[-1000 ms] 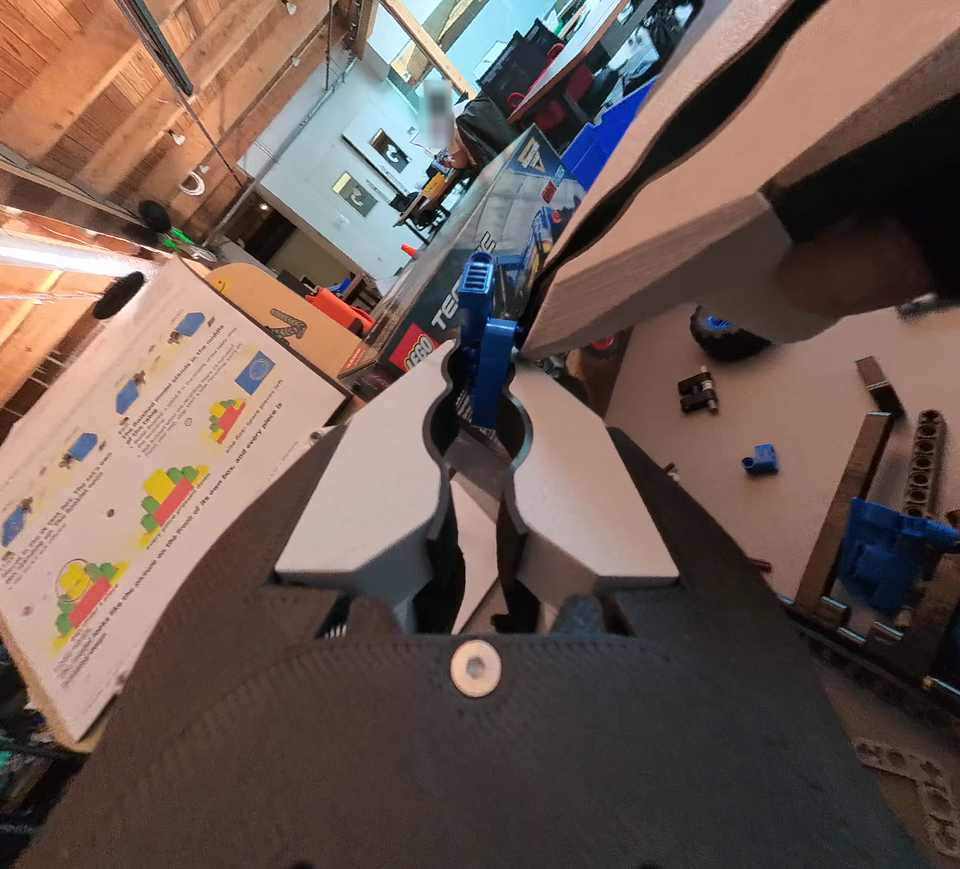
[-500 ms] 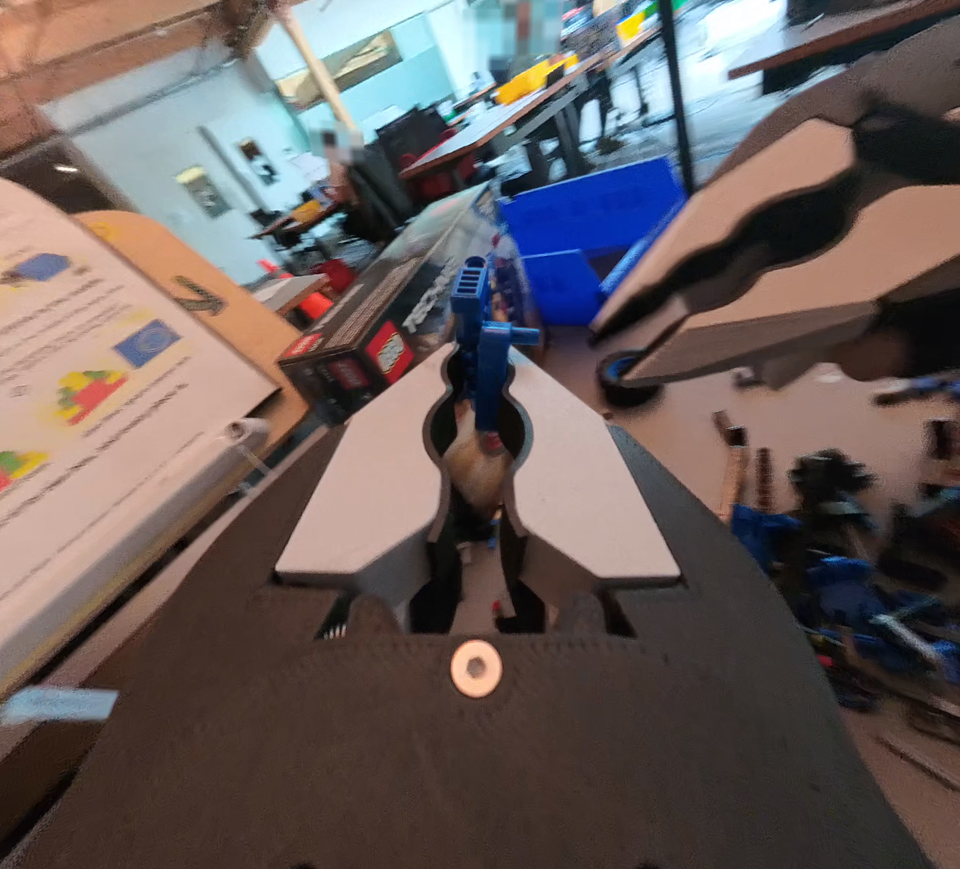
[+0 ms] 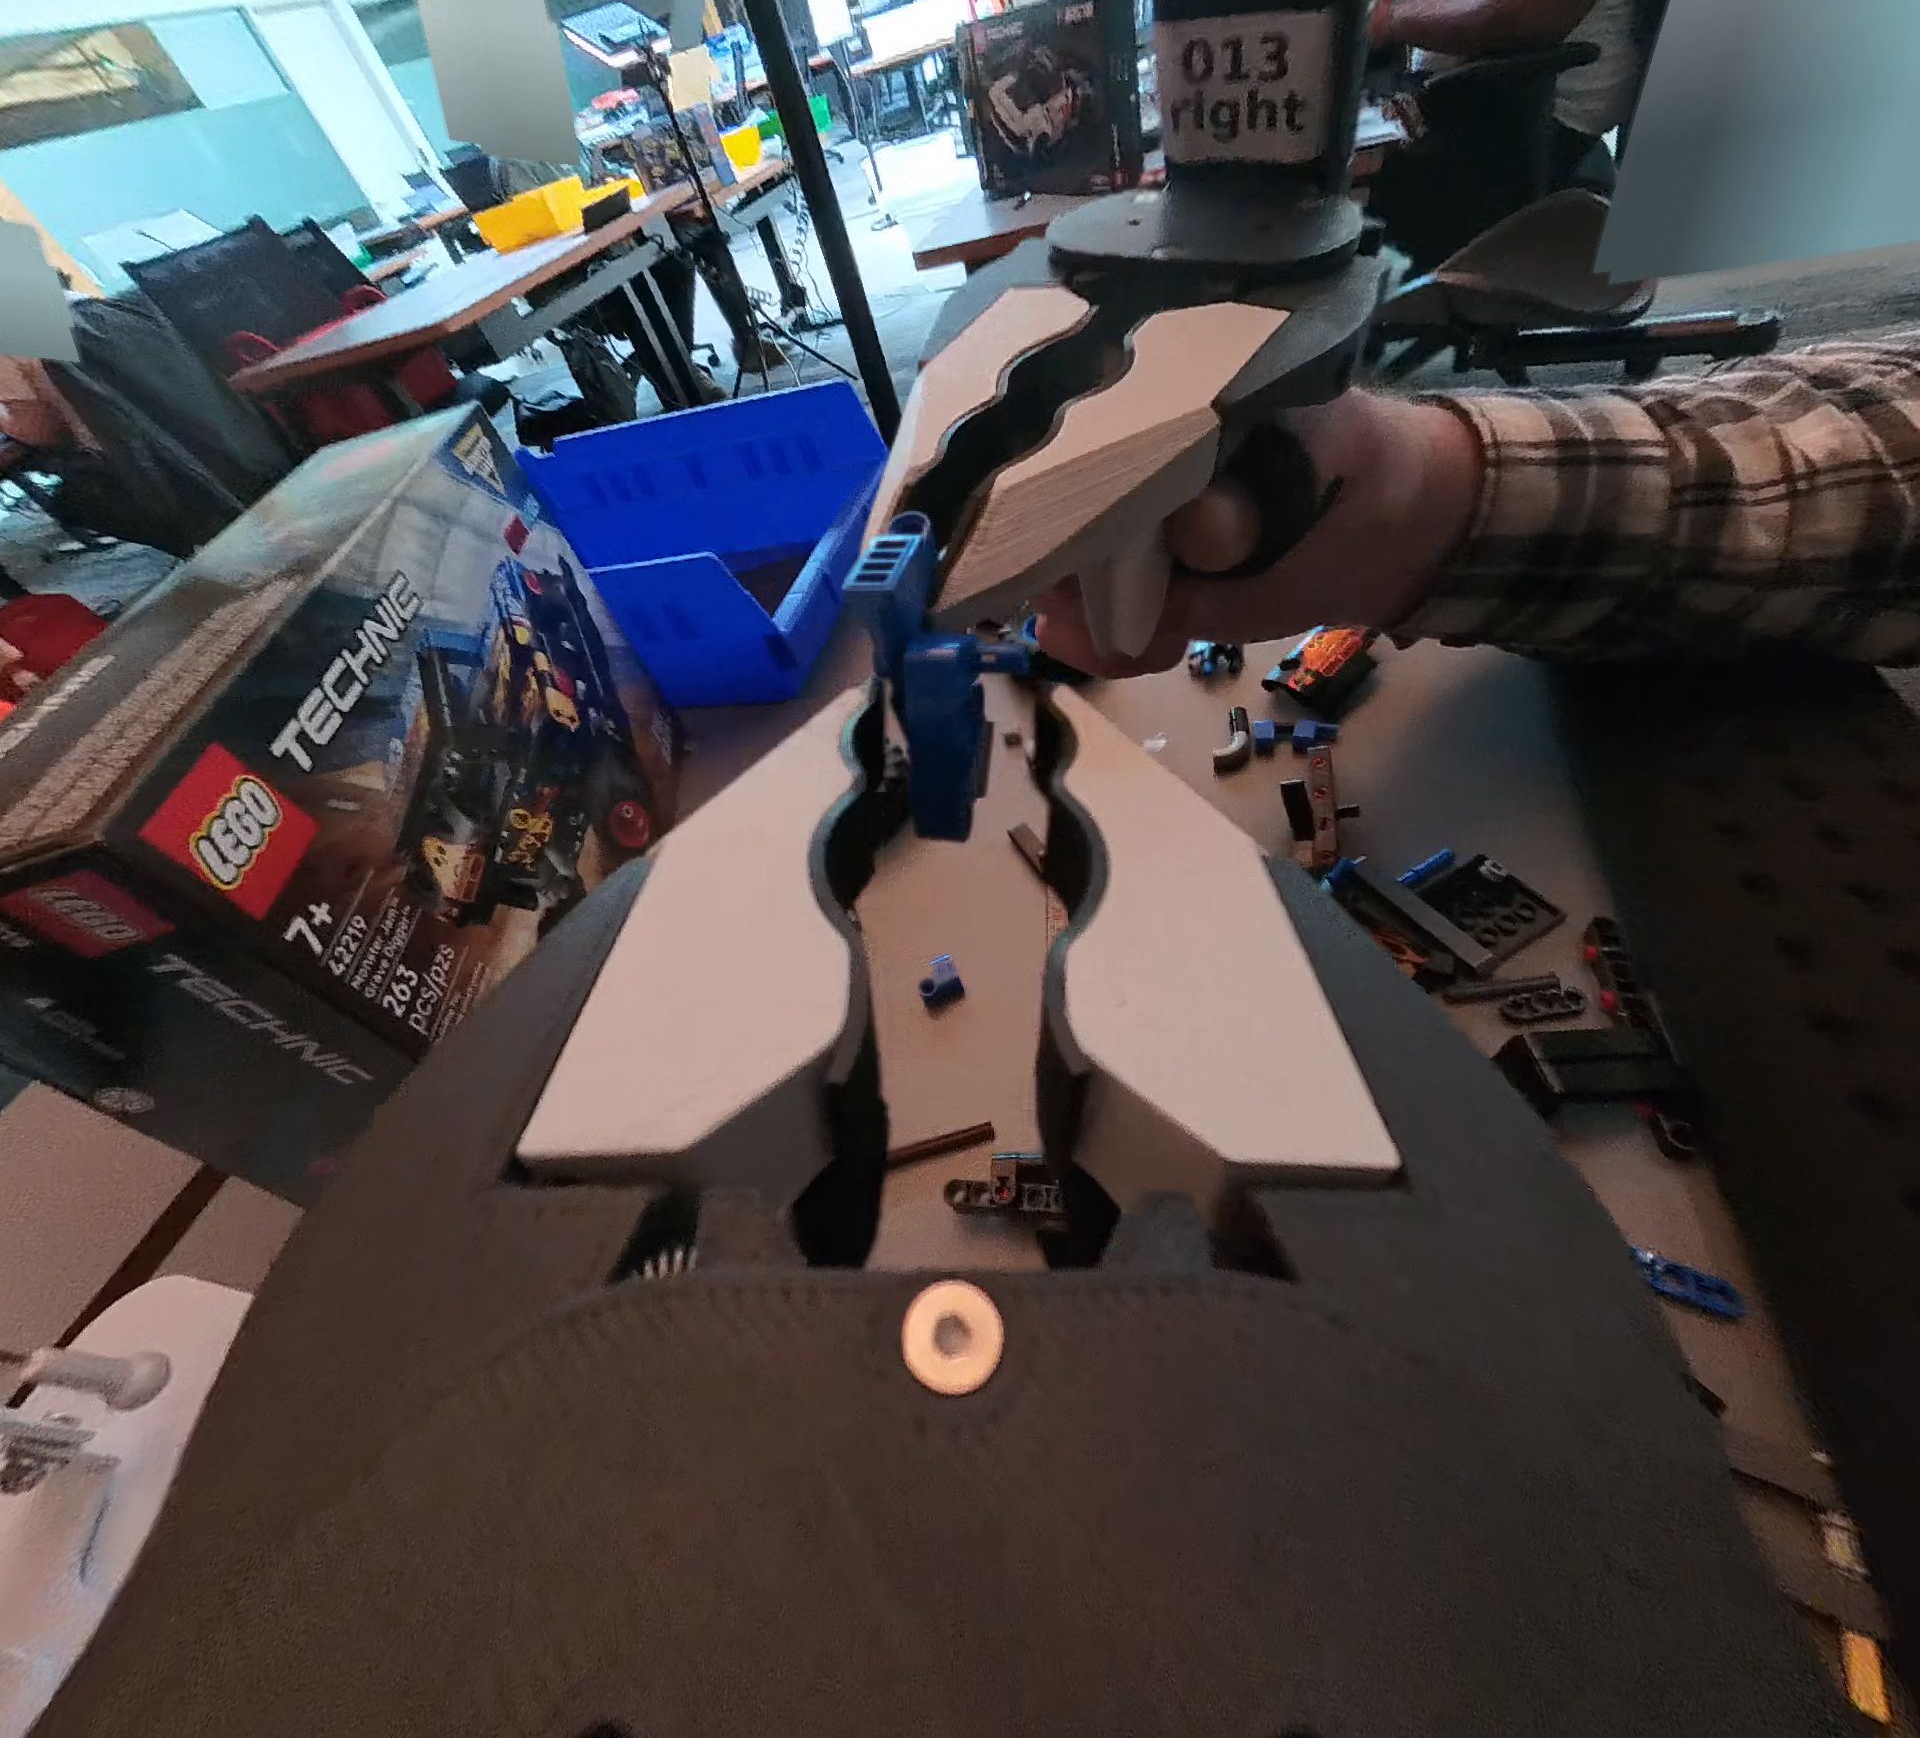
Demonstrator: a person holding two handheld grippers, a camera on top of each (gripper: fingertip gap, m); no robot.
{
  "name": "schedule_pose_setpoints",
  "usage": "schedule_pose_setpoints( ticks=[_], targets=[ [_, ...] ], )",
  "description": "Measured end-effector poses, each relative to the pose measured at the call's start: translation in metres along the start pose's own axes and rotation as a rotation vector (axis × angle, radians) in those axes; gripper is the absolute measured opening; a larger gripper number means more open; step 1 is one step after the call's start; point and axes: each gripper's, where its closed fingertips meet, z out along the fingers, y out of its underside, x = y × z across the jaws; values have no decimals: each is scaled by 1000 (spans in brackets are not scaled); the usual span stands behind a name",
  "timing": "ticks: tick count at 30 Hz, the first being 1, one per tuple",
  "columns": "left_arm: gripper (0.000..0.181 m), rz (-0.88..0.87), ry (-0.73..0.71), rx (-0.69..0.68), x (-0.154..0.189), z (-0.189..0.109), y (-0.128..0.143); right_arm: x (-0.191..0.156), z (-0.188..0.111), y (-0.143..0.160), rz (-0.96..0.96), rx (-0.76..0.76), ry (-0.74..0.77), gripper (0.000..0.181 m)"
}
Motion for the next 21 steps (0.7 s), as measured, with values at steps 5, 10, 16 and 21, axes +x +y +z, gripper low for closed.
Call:
schedule_pose_setpoints(
  ticks=[5, 10, 16, 21],
  targets=[
    [27, 73, -19, -39, 1, -8, 0, 5, -3, 6, -21, -35, 21, 6],
    [9, 161, -91, -126, -6, -9, 8, 4, 0, 13, -89, -91, 49, 6],
    [8, 229, -145, -183, -8, -10, 12, 8, 4, 19, 18, -96, 68, 7],
    [8, 104, -128, -197, -7, -7, 16, 13, 4, 24, -110, -169, 166, 7]
  ],
)
